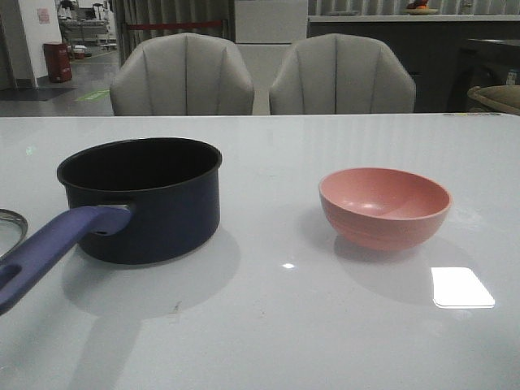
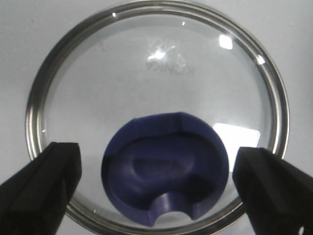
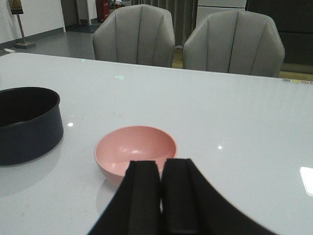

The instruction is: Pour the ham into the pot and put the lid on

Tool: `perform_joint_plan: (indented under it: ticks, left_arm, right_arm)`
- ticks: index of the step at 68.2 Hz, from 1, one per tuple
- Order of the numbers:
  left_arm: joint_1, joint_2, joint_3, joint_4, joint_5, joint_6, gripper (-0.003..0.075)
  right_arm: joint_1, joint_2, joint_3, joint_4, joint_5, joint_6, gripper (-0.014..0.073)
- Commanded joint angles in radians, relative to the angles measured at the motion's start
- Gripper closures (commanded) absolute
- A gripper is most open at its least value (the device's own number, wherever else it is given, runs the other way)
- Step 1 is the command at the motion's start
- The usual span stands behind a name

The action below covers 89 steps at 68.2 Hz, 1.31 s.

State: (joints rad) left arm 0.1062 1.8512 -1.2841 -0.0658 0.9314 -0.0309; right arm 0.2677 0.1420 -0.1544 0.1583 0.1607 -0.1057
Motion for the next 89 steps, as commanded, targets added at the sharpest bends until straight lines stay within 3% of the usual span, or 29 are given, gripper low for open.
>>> perform_joint_plan:
  ticks: [1, 22, 42, 52, 89]
  left_arm:
    - [-0.001, -0.028, -0.029, -0.012, -0.013, 0.014, 0.0062]
    - [-0.001, 0.006, -0.072, -0.012, -0.002, 0.016, 0.0078]
    - [-0.001, 0.015, -0.075, -0.016, 0.006, 0.016, 0.0374]
    - [-0.001, 0.020, -0.075, -0.017, 0.016, 0.016, 0.0442]
    - [-0.001, 0.020, -0.185, -0.017, 0.108, 0.017, 0.0461]
  right_arm:
    - [0.002, 0.008, -0.027, 0.000, -0.083, -0.012, 0.0433]
    - [0.002, 0.008, -0.026, 0.000, -0.083, -0.012, 0.0433]
    - [0.002, 0.008, -0.026, 0.000, -0.083, -0.012, 0.0433]
    - [0.002, 0.008, -0.026, 0.000, -0.083, -0.012, 0.0433]
    - [0.002, 0.008, -0.026, 0.000, -0.083, -0.012, 0.0433]
